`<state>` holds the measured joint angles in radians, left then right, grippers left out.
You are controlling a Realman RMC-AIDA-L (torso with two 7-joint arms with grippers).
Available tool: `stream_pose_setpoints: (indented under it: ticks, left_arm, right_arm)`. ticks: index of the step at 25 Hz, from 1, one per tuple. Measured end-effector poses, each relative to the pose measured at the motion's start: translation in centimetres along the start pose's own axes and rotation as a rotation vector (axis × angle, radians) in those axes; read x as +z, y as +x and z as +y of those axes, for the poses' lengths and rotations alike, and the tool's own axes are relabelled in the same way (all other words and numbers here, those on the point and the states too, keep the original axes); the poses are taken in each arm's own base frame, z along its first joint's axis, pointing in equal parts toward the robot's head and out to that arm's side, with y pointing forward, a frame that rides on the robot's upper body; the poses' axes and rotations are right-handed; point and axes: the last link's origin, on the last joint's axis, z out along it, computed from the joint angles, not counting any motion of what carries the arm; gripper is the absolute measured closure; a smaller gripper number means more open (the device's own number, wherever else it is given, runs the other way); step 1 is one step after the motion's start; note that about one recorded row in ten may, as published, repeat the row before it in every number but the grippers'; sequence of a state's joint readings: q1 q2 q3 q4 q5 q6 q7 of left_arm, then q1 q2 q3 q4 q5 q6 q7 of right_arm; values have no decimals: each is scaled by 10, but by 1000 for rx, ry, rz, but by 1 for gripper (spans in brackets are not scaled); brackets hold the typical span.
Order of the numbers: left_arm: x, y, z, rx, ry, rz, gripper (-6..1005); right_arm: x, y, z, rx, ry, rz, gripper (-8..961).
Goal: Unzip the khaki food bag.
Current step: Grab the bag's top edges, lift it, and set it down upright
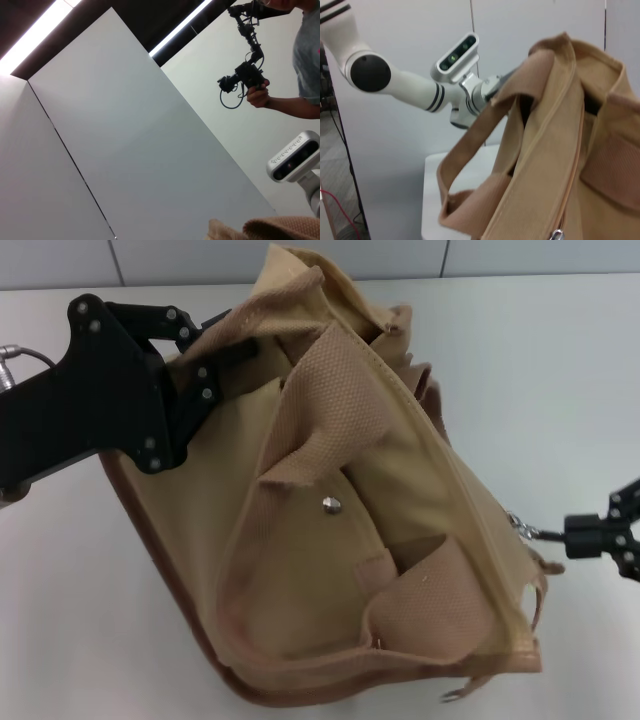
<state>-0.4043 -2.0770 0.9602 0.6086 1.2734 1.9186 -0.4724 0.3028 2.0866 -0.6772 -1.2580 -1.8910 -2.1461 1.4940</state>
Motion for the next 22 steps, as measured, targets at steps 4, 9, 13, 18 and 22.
stream_pose_setpoints:
  ticks: [4,9,13,18,22]
  left_arm:
    - [0,0,0,-2,4,0,933]
    - [0,0,-1,-4,11,2,933]
    - [0,-1,-2,-10,18,4,932]
    - [0,0,-3,-10,25,7,932]
    - [0,0,-4,-9,30,9,932]
  right_arm:
    - [-5,8,6,30,-3,11,943]
    - [-9,14,10,51,3,18,943]
    - [-9,17,11,58,0,33,943]
    - [-8,21,11,68,-7,52,942]
    - [-26,28,8,57,130,-10,942]
